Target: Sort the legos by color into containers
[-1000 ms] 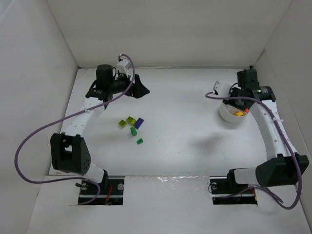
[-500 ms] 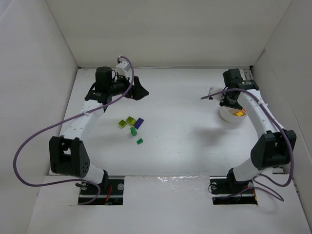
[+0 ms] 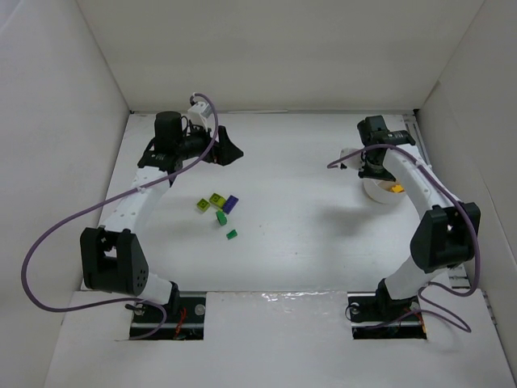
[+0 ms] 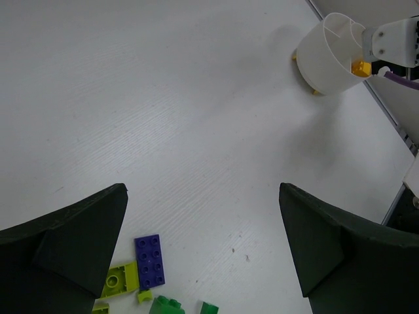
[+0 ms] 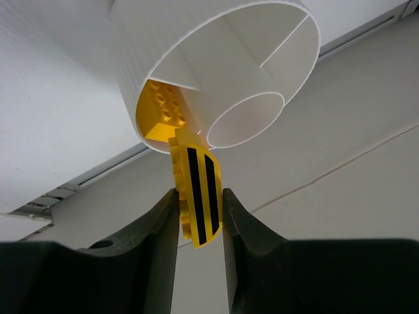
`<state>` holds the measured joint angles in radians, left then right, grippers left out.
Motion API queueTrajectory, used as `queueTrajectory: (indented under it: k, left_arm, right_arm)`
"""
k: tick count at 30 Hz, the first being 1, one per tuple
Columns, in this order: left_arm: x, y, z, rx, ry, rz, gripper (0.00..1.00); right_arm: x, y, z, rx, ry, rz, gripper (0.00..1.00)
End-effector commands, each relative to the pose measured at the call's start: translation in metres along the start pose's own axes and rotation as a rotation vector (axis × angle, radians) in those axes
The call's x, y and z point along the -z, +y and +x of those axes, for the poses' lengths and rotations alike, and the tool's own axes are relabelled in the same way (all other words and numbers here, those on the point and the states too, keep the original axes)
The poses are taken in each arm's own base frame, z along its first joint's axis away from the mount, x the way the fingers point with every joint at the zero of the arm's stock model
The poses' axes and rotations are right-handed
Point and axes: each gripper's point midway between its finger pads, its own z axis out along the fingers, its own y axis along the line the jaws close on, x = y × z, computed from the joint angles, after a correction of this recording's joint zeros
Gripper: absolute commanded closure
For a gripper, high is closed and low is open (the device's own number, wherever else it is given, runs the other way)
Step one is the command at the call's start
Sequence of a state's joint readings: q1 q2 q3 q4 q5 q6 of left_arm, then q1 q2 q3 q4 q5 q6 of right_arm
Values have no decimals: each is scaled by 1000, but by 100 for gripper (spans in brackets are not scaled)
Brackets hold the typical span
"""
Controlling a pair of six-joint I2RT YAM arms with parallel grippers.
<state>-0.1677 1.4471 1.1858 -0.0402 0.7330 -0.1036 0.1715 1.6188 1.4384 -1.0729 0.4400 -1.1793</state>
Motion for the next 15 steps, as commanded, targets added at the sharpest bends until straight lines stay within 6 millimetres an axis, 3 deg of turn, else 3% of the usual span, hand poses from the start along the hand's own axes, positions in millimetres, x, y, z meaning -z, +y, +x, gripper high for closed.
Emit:
queueTrajectory:
  k: [1, 15]
  left_arm:
    - [12, -10, -15, -38, -58, 14, 0]
    - [12, -10, -17, -44, -65, 15, 0]
  right_arm:
    - [13, -17, 6, -4, 29, 65, 92]
    - [-2, -3, 5, 37, 93, 26, 88]
